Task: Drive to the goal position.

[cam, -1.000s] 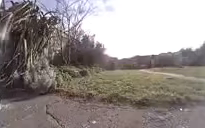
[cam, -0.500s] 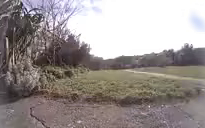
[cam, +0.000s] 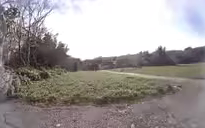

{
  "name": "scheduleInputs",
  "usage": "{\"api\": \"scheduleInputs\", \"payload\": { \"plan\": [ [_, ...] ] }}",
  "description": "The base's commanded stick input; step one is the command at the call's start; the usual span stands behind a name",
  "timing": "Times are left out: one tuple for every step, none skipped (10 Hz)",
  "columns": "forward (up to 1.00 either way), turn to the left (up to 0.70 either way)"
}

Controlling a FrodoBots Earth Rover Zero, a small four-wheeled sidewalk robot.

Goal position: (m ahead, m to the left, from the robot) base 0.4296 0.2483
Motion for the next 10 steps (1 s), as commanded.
{"api": "scheduleInputs", "payload": {
  "plan": [
    [0.00, -0.70],
    [0.00, -0.70],
    [0.00, -0.70],
    [0.00, -0.70],
    [0.00, -0.70],
    [0.00, -0.70],
    [0.00, -0.70],
    [0.00, -0.70],
    [0.00, -0.70],
    [0.00, -0.70]
  ]
}}
